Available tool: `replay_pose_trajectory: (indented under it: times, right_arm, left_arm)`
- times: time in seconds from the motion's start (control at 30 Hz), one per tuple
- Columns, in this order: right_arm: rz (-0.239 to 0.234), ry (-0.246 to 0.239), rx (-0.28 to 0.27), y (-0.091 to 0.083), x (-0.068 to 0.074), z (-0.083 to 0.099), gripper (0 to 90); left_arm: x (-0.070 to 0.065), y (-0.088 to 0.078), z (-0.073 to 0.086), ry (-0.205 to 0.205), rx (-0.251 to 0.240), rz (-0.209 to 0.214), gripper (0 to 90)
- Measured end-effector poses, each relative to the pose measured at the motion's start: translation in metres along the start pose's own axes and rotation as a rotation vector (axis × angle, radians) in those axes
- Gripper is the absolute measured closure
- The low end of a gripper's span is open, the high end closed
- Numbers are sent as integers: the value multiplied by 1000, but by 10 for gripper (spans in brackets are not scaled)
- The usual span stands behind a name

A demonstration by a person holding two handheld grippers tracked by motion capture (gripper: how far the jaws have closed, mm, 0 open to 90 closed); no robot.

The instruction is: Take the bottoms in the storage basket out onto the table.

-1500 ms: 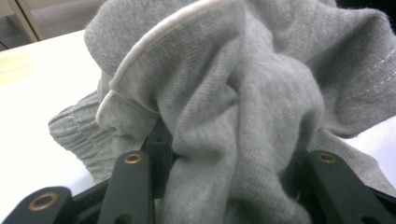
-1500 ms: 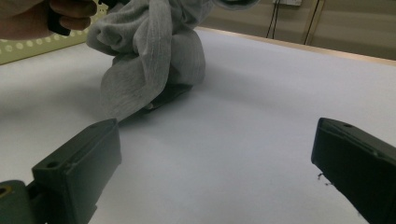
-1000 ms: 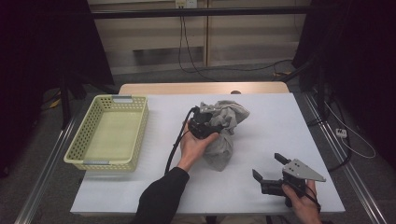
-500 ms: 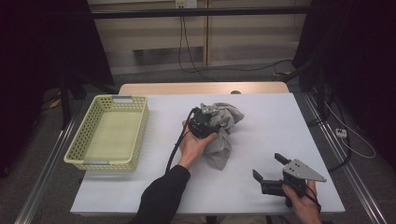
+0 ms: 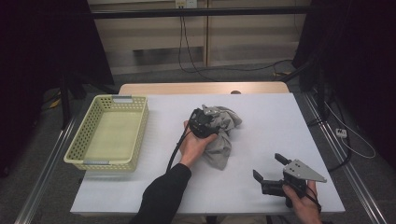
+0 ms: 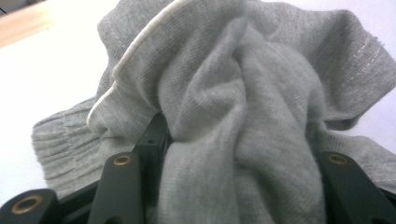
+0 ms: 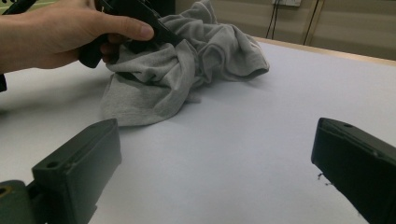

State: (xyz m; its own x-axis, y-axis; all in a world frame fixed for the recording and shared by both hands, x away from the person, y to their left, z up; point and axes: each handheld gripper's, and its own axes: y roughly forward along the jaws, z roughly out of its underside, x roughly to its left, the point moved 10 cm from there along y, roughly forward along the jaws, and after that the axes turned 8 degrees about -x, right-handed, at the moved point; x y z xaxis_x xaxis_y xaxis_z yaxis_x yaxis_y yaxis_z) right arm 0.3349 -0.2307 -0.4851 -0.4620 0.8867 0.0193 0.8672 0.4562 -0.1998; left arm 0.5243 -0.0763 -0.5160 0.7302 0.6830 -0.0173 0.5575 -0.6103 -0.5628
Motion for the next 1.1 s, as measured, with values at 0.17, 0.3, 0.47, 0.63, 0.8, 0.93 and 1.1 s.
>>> replay_pose_trajectory:
  times: [0.17,0.3,0.47,0.63,0.8,0.93,1.1]
  right_arm:
    - [-1,-1,1,0,0,0,18]
    - [-2,-2,2,0,1,0,18]
    - [-2,-4,3,1,1,0,18]
    - [-2,-5,4,1,1,1,18]
    - [-2,-5,4,1,1,1,18]
    - [-1,-4,5,1,0,1,18]
    - [-1,-5,4,1,1,0,18]
  left_arm:
    - [0,5,2,-7,34,21,450]
    - [-1,8,2,-8,49,29,426]
    - [-3,9,2,-28,46,41,379]
    - [-6,8,3,-14,49,52,310]
    - [-7,8,2,-24,38,52,262]
    - [-7,8,2,-30,32,50,235]
    - [-7,7,0,-53,23,42,201]
